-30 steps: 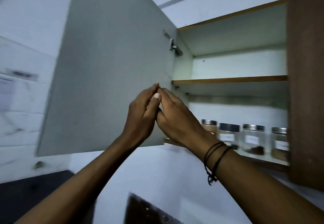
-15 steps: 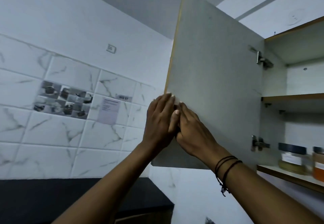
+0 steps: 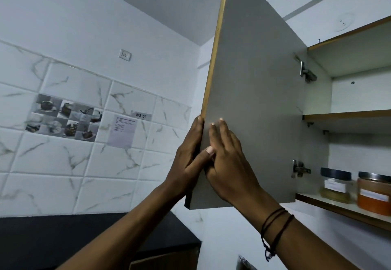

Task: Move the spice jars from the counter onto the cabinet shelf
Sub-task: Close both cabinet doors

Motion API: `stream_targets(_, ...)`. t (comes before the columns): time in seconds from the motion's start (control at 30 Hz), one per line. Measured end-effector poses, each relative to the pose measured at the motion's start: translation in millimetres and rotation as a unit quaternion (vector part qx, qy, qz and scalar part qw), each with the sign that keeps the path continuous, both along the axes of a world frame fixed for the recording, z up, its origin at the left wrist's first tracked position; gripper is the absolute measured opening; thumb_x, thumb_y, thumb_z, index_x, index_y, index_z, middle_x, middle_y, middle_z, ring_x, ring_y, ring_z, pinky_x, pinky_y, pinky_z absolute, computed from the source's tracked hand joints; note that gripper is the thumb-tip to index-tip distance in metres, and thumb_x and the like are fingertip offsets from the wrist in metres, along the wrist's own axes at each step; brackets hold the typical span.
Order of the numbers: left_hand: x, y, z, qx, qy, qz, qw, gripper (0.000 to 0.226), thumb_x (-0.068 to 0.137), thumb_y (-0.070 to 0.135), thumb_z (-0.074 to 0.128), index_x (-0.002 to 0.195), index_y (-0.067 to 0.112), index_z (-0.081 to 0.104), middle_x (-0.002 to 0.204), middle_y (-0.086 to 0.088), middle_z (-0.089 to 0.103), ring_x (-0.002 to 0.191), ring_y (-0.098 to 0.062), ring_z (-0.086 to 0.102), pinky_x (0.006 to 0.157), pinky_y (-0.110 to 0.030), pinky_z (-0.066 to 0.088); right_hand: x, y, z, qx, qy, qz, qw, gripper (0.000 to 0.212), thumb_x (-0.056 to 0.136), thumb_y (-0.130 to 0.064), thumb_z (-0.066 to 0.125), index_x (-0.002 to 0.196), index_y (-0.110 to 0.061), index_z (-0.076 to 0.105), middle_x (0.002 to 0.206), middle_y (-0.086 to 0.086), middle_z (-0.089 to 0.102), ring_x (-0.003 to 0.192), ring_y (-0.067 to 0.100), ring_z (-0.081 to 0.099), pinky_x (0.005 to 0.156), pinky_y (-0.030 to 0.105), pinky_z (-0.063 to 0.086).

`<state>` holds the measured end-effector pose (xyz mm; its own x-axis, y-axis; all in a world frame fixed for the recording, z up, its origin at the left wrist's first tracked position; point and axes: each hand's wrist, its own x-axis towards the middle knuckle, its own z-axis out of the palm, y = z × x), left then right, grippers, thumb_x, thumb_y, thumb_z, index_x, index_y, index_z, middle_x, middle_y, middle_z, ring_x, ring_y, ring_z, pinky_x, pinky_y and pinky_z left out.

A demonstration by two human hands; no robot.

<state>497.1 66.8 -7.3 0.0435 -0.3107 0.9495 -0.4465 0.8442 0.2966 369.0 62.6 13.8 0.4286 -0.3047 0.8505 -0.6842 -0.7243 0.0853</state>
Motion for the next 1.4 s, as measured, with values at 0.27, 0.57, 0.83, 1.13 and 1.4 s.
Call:
stream_targets(0.27,-110,51,-4,-0.019,0.014,-0.227,0.974,0.076,0.091,0.036,0.048,0.157,0.026,0.012,0.165,0.016,0.013,0.151,-0.002,0.013,0.126,-0.044,0.015,-92,62,-15,-0.017,-0.090,0.036,0.995,0.066,0.096,-0.038,0.030,0.156,-0.020,0.011,0.165,-0.006,0.008,0.149,-0.002,0.003,0.111,0.001,0.001)
stream_targets(0.57,-289,63,-1,-0.039,-0.064,-0.328,0.942,0.066,0.100,0.031,0.034,0.156,0.028,0.000,0.164,0.021,-0.004,0.152,0.001,-0.004,0.126,-0.049,0.003,-250,102,-25,0.032,-0.254,0.053,0.965,0.063,0.098,-0.028,0.038,0.157,-0.029,0.017,0.151,-0.026,0.039,0.135,-0.011,0.040,0.108,0.016,0.039)
stream_targets(0.83,-438,16,0,-0.061,-0.101,-0.292,0.949,0.057,0.101,0.050,0.016,0.149,0.044,-0.015,0.163,0.019,-0.019,0.151,-0.006,-0.019,0.122,-0.055,-0.011,-374,114,-14,0.005,-0.206,-0.215,0.955,0.055,0.095,0.003,0.051,0.146,-0.016,0.043,0.146,-0.002,0.050,0.137,0.011,0.045,0.102,-0.003,0.025)
stream_targets(1.13,-503,-24,6,-0.020,-0.200,-0.292,0.935,0.069,0.094,0.065,0.000,0.152,0.031,-0.018,0.155,0.023,-0.033,0.143,0.003,-0.033,0.122,-0.045,-0.020,-431,96,-9,0.073,-0.204,-0.260,0.941,0.055,0.102,-0.023,0.046,0.153,-0.033,0.027,0.151,-0.020,0.041,0.130,-0.014,0.036,0.115,0.018,0.029)
stream_targets(1.4,-513,-44,8,-0.021,-0.289,-0.237,0.927,0.061,0.098,0.053,0.004,0.151,0.029,-0.014,0.161,0.009,-0.026,0.145,-0.005,-0.032,0.121,-0.038,-0.021,-458,80,-18,0.116,-0.037,-0.482,0.868,0.067,0.104,-0.041,0.028,0.155,-0.031,-0.015,0.165,-0.007,-0.015,0.151,0.013,-0.016,0.123,0.049,-0.006)
